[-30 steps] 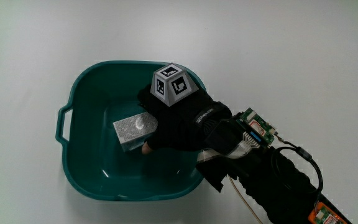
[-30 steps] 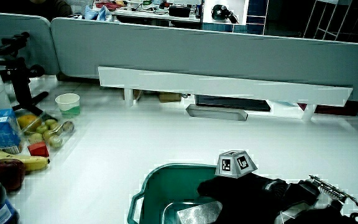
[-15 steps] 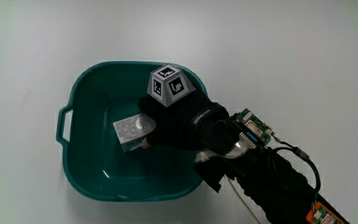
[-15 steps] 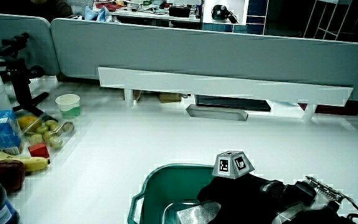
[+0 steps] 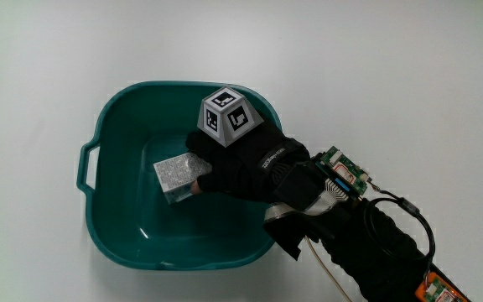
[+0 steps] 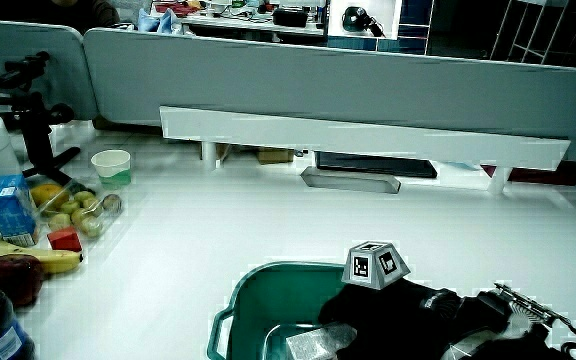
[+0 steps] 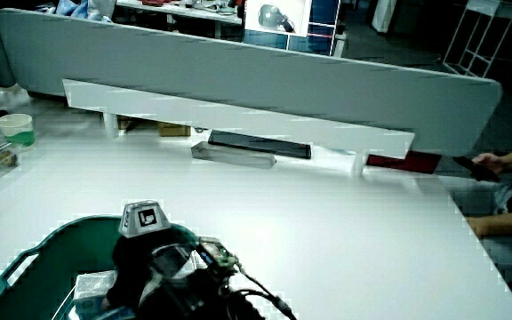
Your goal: Pick milk from plate
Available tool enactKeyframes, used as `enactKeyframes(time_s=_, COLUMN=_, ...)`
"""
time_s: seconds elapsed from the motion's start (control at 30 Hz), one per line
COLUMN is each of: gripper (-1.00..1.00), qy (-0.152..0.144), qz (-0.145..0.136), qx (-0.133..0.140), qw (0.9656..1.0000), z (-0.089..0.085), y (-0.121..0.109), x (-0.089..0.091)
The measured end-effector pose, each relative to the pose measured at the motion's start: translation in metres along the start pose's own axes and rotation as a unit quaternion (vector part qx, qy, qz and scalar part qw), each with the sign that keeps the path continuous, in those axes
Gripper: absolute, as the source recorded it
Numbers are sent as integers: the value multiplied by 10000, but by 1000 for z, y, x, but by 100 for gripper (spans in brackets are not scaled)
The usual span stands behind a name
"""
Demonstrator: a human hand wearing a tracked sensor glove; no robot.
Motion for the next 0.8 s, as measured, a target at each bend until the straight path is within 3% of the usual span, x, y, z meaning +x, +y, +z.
enactKeyframes(time_s=0.3, gripper=100, qy=-70, qz=116, qx=138, qw=9998, z=5, y=-7, x=-5)
enactKeyframes(time_s=0.8, gripper=100, qy=3, qz=251, qx=580, qw=9980, z=41, y=-49, x=-4)
